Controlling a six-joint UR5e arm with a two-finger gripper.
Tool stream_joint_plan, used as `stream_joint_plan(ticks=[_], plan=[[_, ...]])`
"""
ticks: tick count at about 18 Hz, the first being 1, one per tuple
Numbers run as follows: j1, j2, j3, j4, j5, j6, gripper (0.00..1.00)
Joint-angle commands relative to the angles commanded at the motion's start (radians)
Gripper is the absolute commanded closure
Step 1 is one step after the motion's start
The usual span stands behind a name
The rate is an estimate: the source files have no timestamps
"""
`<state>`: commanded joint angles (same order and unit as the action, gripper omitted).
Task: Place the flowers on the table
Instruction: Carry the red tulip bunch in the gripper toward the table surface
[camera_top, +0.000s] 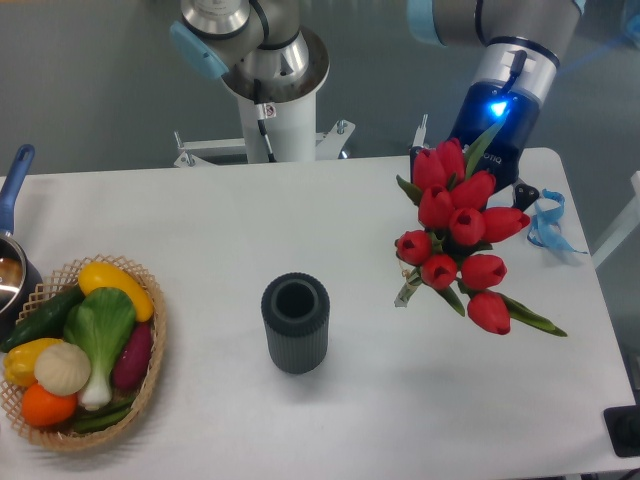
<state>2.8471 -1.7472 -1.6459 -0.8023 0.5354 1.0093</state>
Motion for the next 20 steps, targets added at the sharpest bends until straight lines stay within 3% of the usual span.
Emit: stream_joint_plan(ticks=[8, 17, 20], plan=[[-0.002, 0.008, 0.000, 0.000, 0.014, 0.000, 0.57], [-0.017, 0.054, -0.003, -0.002, 0.342, 0.008, 0.57], [-0.043, 0.054, -0.011, -0.006, 0.440, 0.070, 0.57]])
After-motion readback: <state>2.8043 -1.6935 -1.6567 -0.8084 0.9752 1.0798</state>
